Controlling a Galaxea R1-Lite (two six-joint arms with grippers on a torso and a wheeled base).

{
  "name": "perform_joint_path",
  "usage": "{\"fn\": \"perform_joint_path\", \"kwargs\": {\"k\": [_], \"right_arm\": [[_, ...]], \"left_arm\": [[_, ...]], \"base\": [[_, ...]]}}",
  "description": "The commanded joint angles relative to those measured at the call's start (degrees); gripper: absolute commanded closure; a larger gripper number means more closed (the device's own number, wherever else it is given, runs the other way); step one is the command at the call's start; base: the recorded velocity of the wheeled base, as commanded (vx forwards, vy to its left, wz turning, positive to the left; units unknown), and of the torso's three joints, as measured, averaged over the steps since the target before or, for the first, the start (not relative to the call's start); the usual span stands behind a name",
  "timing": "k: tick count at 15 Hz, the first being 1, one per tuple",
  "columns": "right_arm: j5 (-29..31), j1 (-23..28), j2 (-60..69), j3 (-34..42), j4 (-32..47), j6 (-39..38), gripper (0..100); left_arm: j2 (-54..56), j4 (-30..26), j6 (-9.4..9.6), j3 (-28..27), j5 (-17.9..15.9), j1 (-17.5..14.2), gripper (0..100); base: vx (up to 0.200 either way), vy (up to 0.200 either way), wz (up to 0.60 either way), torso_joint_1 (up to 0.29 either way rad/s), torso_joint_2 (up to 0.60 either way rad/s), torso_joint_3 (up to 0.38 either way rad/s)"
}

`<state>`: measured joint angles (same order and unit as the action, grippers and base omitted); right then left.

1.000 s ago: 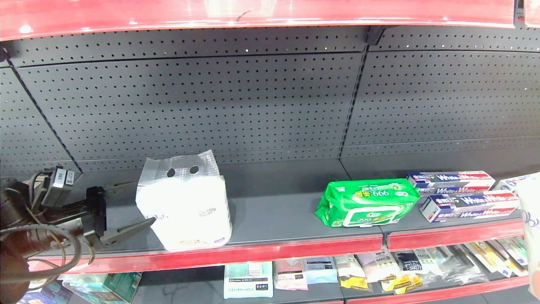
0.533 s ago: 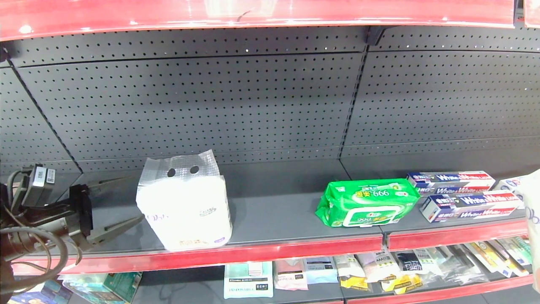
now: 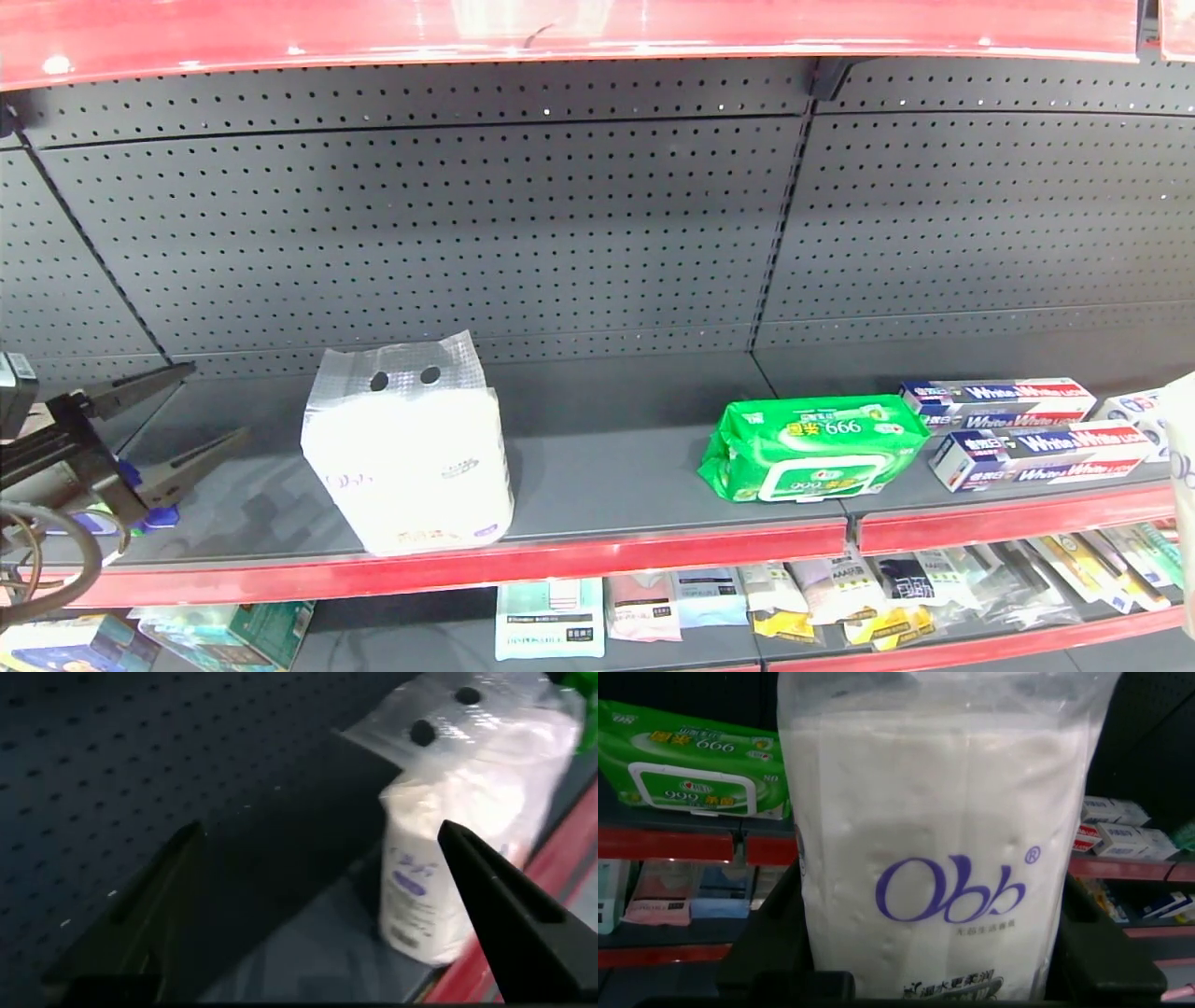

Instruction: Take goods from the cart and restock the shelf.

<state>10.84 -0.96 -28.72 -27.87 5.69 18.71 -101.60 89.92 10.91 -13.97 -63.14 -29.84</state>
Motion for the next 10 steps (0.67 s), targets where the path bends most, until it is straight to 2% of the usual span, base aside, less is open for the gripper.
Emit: {"fn": "perform_joint_path", "kwargs": {"k": [1,4,6,7,8,10], "right_arm": [[-0.1,-0.1,-0.2,-0.1,0.0,0.0,100],[-0.3,-0.1,0.2,0.2,0.0,0.0,100],[-0.4,-0.1,0.4,0.3,0.0,-0.1,100],[-0.4,-0.1,0.4,0.3,0.0,-0.1,100],[-0.5,-0.1,0.5,0.4,0.0,-0.1,100],[-0.6,-0.2,1.1,1.0,0.0,-0.1,100]], "left_arm": [[1.7,0.1,-0.54,0.1,2.1,-2.1,0],[1.8,0.1,-0.63,0.9,8.6,-4.3,0],[1.8,0.1,-1.24,1.9,17.7,-4.3,0],[1.8,0.1,-1.51,2.4,19.4,-4.3,0],[1.8,0.1,-2.65,4.7,26.4,-4.1,0],[2.7,0.1,-7.31,8.0,37.5,-3.6,0]], "base": [[0.0,0.0,0.0,0.0,0.0,0.0],[0.0,0.0,0.0,0.0,0.0,0.0],[0.0,0.0,0.0,0.0,0.0,0.0],[0.0,0.0,0.0,0.0,0.0,0.0],[0.0,0.0,0.0,0.0,0.0,0.0],[0.0,0.0,0.0,0.0,0.0,0.0]]}}
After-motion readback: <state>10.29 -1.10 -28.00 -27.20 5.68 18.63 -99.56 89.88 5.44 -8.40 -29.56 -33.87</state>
